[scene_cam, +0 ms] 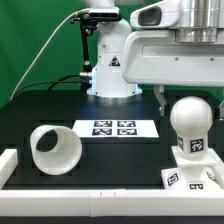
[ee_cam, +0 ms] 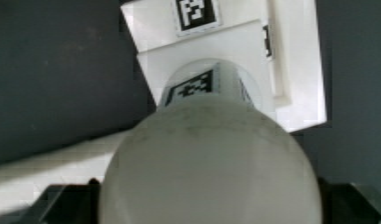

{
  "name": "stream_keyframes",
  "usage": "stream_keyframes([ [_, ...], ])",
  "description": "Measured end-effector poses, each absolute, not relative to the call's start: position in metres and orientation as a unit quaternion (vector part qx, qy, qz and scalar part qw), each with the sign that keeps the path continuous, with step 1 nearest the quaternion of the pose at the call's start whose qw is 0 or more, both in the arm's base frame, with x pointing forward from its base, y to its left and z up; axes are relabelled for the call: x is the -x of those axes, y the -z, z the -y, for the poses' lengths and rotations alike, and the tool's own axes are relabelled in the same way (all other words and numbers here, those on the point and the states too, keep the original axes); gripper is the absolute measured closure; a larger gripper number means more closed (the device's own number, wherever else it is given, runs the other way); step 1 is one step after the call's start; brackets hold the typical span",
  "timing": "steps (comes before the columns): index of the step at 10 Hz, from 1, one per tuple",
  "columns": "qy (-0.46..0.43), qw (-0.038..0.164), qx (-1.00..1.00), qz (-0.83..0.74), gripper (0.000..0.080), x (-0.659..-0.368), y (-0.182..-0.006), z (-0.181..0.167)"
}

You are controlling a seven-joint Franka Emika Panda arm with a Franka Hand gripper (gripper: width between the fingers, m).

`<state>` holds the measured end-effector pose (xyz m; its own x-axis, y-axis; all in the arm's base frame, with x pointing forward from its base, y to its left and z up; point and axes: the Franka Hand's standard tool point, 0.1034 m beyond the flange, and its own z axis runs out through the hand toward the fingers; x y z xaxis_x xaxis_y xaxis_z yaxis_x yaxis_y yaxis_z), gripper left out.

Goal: Assemble lamp

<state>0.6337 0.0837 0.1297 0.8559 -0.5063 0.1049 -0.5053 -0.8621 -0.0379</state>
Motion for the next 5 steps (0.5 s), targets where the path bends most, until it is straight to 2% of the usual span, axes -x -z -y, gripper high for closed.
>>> stream_keyframes([
  [2, 0.039, 0.009, 0.922, -0.384, 0.0229, -0.6286, -0.1277, -0.0851],
  [5, 0.008, 0.043, 0.815, -0.578, 0.0229, -0.6255, -0.1263, -0.0930],
])
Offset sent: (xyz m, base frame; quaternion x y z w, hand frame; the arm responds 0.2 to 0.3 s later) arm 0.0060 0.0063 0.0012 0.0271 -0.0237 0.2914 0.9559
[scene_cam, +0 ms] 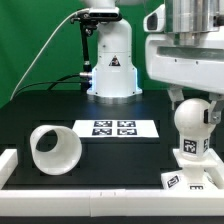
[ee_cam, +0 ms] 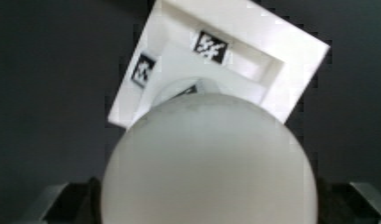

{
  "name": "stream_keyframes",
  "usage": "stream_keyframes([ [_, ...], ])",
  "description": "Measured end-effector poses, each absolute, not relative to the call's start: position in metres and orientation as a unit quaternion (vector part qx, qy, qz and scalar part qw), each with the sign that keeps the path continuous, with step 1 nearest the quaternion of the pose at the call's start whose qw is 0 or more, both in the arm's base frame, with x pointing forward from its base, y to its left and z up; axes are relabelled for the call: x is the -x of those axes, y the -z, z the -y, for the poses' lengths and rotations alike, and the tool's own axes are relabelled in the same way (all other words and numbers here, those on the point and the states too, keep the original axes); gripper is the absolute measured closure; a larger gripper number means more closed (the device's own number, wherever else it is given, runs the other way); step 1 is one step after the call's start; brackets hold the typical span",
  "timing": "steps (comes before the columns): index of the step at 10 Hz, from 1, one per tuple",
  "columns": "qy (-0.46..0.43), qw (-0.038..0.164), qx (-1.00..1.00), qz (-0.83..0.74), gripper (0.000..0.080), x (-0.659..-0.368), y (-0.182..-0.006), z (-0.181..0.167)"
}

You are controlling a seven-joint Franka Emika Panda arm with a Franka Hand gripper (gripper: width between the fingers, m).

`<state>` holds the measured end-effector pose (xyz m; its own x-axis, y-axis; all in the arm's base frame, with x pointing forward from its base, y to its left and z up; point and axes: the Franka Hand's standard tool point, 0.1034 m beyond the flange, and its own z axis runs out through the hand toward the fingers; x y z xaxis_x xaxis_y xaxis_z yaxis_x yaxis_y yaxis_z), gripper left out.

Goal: Assemble lamp

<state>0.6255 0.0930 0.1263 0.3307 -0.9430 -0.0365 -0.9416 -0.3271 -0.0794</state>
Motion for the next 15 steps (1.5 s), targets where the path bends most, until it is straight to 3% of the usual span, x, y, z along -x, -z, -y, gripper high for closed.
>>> stream_keyframes([
  [2, -0.006, 0.055, 0.741, -0.669, 0.0229, -0.6255, -0.1268, -0.0984],
  [4, -0.005, 0.055, 0.746, -0.664, 0.0221, -0.6254, -0.1272, -0.0999],
  [5, -0.003, 0.055, 0.766, -0.641, 0.0221, -0.6252, -0.1266, -0.0993],
  [6, 0.002, 0.054, 0.815, -0.577, 0.0126, -0.6254, -0.1265, -0.0967],
  [8, 0.010, 0.052, 0.895, -0.444, 0.0104, -0.6247, -0.1255, -0.0983],
  [11, 0.014, 0.049, 0.925, -0.376, 0.0100, -0.6248, -0.1253, -0.0969],
  [14, 0.042, -0.003, 0.995, -0.090, 0.0100, -0.6267, -0.1264, -0.1018],
  [15, 0.039, -0.010, 0.999, 0.013, 0.0100, -0.6264, -0.1260, -0.0984],
])
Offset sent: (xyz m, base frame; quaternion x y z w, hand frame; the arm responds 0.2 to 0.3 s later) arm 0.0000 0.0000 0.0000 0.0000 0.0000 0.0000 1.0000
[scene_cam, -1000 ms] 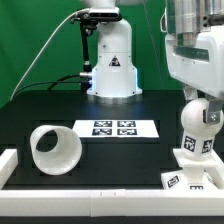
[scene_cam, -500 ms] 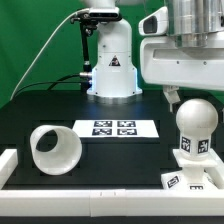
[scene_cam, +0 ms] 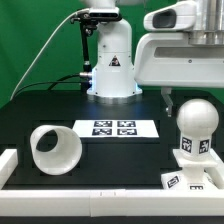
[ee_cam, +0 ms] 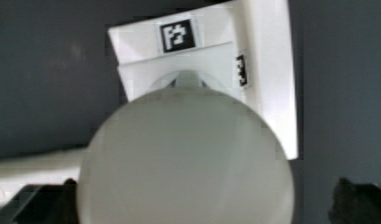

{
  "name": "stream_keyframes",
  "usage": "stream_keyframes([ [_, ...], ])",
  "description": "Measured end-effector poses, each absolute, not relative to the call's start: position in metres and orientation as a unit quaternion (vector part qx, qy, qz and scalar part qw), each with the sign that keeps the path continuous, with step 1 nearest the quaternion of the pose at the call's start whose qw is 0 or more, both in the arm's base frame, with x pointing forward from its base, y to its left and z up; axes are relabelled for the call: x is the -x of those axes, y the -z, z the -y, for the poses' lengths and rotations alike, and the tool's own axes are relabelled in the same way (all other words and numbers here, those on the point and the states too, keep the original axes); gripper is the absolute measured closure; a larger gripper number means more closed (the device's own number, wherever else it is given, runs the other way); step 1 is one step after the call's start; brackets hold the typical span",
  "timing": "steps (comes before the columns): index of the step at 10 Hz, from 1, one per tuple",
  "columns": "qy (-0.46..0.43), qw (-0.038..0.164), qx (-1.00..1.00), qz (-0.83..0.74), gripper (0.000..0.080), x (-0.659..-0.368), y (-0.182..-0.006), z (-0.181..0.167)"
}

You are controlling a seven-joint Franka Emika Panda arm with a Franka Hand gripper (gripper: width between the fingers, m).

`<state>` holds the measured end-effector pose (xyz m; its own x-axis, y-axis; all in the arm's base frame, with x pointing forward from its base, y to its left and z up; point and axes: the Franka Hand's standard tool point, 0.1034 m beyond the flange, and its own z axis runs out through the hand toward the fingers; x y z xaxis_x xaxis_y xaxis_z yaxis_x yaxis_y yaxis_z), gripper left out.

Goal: Assemble lamp

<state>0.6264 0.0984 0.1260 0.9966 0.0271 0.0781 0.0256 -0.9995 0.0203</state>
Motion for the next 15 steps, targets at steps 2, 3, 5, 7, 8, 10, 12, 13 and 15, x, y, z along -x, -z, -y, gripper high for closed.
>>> stream_keyframes([
  [2, -0.037, 0.012, -0.996, -0.077, 0.0100, -0.626, -0.126, -0.095],
  [3, -0.036, 0.015, -0.993, -0.115, 0.0100, -0.626, -0.126, -0.094],
  [5, -0.034, 0.017, -0.984, -0.176, 0.0100, -0.626, -0.125, -0.093],
  [7, 0.013, 0.005, -0.968, -0.252, 0.0100, -0.623, -0.128, -0.090],
  [8, 0.011, 0.008, -0.956, -0.292, 0.0100, -0.624, -0.128, -0.090],
  [10, 0.012, 0.008, -0.941, -0.338, 0.0100, -0.624, -0.127, -0.087],
  [12, 0.015, 0.013, -0.920, -0.391, 0.0100, -0.624, -0.127, -0.085],
  [13, 0.014, 0.019, -0.893, -0.449, 0.0100, -0.625, -0.124, -0.091],
  [15, 0.009, 0.023, -0.864, -0.504, 0.0100, -0.627, -0.121, -0.096],
])
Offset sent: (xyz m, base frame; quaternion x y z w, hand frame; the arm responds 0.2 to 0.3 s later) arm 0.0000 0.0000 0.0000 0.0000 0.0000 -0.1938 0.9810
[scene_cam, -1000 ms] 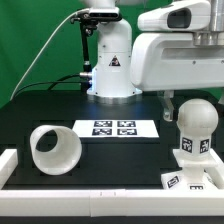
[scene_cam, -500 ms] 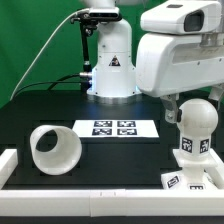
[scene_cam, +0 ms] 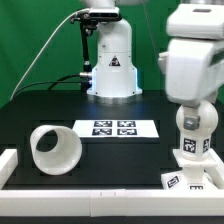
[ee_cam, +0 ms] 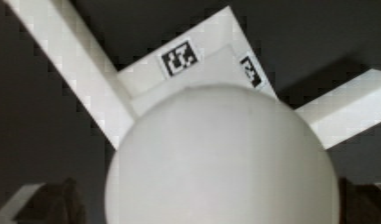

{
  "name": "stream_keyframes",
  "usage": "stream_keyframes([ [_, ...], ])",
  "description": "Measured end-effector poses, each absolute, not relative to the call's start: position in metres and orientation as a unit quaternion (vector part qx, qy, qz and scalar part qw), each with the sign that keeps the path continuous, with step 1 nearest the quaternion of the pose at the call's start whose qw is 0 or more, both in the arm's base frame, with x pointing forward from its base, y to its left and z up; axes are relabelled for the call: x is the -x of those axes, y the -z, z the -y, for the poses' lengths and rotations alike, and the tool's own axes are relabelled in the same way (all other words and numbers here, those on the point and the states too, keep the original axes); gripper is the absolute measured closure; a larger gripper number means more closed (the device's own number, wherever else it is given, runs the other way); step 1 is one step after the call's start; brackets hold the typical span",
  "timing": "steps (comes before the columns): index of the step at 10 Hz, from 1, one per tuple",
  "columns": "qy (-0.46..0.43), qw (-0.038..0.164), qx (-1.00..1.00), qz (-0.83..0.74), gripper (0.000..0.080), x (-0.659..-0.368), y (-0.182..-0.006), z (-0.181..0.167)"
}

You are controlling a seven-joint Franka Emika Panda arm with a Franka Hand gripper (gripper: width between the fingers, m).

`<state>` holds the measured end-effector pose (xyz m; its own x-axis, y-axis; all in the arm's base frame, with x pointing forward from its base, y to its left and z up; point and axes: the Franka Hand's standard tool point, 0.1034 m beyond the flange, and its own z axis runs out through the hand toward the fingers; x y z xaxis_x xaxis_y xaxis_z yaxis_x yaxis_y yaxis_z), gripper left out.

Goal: Assemble lamp

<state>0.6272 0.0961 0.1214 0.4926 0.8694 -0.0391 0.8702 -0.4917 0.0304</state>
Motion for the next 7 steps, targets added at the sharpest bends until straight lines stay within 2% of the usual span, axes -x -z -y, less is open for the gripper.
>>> stream_keyframes([
  [1, 0.009, 0.023, -0.866, -0.499, 0.0214, -0.6273, -0.1210, -0.0951],
  [4, 0.009, 0.023, -0.874, -0.485, 0.0229, -0.6273, -0.1210, -0.0945],
  [7, -0.014, 0.028, -0.944, -0.330, 0.0229, -0.6281, -0.1211, -0.0995],
])
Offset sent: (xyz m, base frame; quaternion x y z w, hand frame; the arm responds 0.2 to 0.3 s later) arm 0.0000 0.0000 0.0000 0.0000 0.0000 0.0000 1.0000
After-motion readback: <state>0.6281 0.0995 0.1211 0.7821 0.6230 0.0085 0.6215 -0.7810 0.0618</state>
